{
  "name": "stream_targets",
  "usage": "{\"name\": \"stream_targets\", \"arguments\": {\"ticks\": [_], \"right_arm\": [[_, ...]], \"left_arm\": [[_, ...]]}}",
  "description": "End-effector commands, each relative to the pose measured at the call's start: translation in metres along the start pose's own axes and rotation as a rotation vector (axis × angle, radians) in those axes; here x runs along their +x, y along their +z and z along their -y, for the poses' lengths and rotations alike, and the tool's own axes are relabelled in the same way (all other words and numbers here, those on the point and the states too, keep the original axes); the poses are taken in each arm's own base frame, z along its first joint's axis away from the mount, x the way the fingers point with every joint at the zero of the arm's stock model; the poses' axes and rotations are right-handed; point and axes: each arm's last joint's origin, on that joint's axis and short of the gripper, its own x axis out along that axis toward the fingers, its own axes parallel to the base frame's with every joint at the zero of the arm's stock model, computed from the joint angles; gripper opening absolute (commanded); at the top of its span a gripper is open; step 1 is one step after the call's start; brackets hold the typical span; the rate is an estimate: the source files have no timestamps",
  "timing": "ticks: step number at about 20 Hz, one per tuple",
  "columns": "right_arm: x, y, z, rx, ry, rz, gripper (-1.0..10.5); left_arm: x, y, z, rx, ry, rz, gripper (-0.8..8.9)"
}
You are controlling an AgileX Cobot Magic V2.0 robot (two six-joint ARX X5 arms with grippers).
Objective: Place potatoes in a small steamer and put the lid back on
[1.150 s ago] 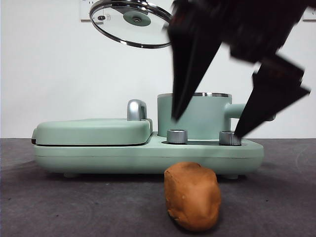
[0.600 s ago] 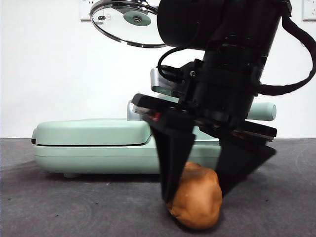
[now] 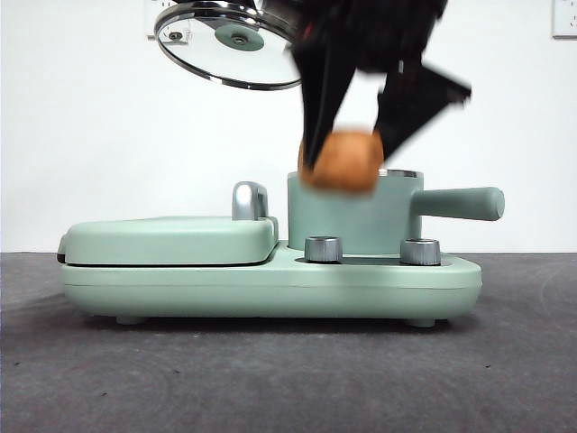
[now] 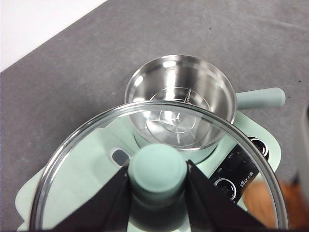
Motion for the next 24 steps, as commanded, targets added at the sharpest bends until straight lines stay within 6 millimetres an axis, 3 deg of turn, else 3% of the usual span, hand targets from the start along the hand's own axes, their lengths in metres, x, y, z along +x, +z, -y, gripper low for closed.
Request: {"name": "stream_targets", "arguments": {"ticks": [1,4,8,13,18,20,22,24], "right_arm": [[-0.025,0.035,0.010,-0.037,0.001,0.122,1.4],[-0.040,0.074,0.036,-0.004,-0.037,0.192,1.4],[-0.026,0.104,0.061,0.010,-0.074,0.187,1.4],[0.011,0.120,0.084,0.040,-0.039,0.103,1.4],[0.042,0.122,0.093,0.040,-0.042,0.028,1.4],[0.042,0.122,0.093,0.040,-0.043,0.030,2.2],[0.041,0.122,0.093,0.042,-0.043,0.024,4.4],[0.035,0.122,0.093,0.047,-0.046,0.021,4.9]], "left_arm": [[-0.012,0.012,0.000,0.018,0.012,0.072,0.15],[-0.012,0.012,0.000,0.017,0.012,0.072,0.15],[-0.012,0.012,0.000,0.017,0.012,0.072,0.15],[-0.012,0.012,0.000,0.017,0.011,0.071,0.15],[-0.012,0.011,0.000,0.016,0.011,0.070,0.15],[-0.012,0.011,0.000,0.016,0.011,0.068,0.15],[-0.012,0.011,0.000,0.015,0.011,0.068,0.15],[-0.012,0.011,0.000,0.011,0.010,0.067,0.15]]}}
